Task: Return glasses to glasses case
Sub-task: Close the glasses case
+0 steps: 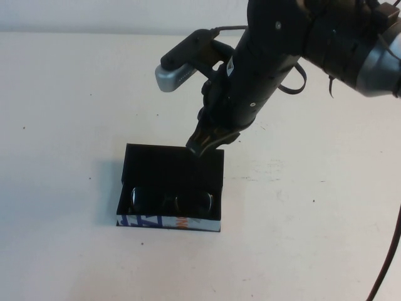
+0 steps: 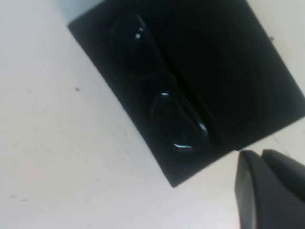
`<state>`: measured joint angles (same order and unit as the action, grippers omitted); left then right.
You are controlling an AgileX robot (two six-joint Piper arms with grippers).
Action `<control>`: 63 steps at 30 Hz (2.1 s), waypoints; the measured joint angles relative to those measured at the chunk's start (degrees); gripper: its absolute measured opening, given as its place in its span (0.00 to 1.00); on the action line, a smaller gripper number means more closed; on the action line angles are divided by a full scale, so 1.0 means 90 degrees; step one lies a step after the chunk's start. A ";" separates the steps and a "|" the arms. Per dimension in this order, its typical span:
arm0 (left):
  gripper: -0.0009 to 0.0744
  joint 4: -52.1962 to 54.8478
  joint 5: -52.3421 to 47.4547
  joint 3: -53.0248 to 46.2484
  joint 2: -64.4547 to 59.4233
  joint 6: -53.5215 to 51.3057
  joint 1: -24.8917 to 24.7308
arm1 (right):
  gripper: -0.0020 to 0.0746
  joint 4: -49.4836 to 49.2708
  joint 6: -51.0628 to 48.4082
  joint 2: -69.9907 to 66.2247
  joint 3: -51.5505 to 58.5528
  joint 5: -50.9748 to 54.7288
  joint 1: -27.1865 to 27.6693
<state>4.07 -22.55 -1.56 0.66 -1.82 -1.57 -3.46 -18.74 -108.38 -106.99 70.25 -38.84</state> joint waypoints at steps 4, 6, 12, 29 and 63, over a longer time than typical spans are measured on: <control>0.01 0.0017 0.0643 0.0000 0.0000 0.0240 0.0000 | 0.01 -0.0188 -0.0027 0.0000 0.0000 -0.0032 0.0000; 0.01 -0.0515 0.1177 0.0000 0.0000 0.0815 0.0000 | 0.01 -0.0230 -0.0027 0.0000 0.0000 -0.0071 0.0000; 0.01 -0.1678 0.2352 0.0000 0.0000 0.1954 0.0000 | 0.01 -0.0287 0.0213 -0.0012 0.0000 -0.0217 0.0000; 0.01 -0.3780 -0.1231 0.3180 -0.4574 -0.0855 -0.1184 | 0.01 -0.0621 0.0908 -0.0281 0.0000 -0.0549 0.0585; 0.01 -1.1223 -0.1914 0.3749 -1.0934 -0.9123 -0.1227 | 0.01 -0.1467 0.0797 -0.2013 -0.1780 -0.0191 0.1383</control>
<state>-96.94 -39.78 32.18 -97.75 -83.93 -12.61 -16.67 -11.57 -126.49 -123.01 68.53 -26.40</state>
